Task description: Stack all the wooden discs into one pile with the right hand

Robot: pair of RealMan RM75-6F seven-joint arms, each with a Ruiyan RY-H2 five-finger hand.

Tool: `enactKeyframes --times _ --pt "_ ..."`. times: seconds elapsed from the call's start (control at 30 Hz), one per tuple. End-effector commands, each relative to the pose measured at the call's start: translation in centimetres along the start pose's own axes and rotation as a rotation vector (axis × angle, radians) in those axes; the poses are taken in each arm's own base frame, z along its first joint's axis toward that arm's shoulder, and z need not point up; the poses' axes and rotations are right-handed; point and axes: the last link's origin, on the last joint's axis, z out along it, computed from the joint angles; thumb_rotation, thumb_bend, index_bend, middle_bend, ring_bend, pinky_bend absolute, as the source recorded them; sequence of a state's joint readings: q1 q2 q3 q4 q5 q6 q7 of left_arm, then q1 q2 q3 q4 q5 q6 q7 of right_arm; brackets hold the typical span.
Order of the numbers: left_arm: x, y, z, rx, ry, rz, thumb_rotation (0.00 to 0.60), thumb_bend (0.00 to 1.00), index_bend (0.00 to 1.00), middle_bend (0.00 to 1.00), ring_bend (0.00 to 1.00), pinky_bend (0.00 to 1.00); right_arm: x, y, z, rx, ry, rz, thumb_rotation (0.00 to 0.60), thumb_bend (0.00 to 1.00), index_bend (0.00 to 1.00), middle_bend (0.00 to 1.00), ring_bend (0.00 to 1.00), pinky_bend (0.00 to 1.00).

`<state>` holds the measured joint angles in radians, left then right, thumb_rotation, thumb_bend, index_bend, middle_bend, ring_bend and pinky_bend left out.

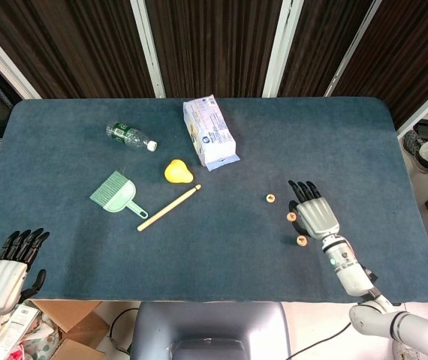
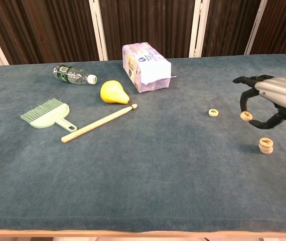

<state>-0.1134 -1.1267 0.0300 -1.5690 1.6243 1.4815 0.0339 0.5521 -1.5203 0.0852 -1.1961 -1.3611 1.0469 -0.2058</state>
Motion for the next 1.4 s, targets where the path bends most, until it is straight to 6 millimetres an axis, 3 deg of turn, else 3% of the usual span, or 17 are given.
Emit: enactKeyframes --times 0.03,0.23,0.5,0.87,1.23,1.4 --pt "0.0 0.0 0.0 -0.001 -0.002 -0.001 0.6 0.5 0.0 0.04 0.01 0.04 -0.3 0.2 -2.6 0.036 -0.019 0.004 0.6 0.5 0.71 0.09 0.0 0.07" --pt "0.0 0.0 0.0 -0.003 -0.002 -0.003 0.6 0.5 0.01 0.04 0.01 0.04 -0.8 0.2 -4.2 0.059 -0.039 -0.015 0.6 0.5 0.71 0.09 0.0 0.07" --pt "0.1 -0.1 0.0 -0.003 0.001 -0.005 0.6 0.5 0.0 0.04 0.01 0.04 -1.1 1.1 -4.9 0.038 -0.057 -0.028 0.6 0.5 0.71 0.09 0.0 0.07" --pt "0.1 0.0 -0.1 -0.004 0.001 -0.005 0.6 0.5 0.0 0.04 0.01 0.04 -1.7 0.8 -4.5 0.042 -0.074 -0.026 0.6 0.5 0.71 0.09 0.0 0.07" --pt "0.2 -0.1 -0.2 -0.005 0.006 -0.012 0.6 0.5 0.0 0.04 0.01 0.04 -1.7 0.9 -4.9 0.032 -0.078 -0.048 0.6 0.5 0.64 0.09 0.0 0.07" --pt "0.2 0.0 -0.2 -0.004 0.005 -0.01 0.6 0.5 0.0 0.04 0.01 0.04 -1.8 1.0 -5.0 0.028 -0.084 -0.058 0.6 0.5 0.54 0.09 0.0 0.07"
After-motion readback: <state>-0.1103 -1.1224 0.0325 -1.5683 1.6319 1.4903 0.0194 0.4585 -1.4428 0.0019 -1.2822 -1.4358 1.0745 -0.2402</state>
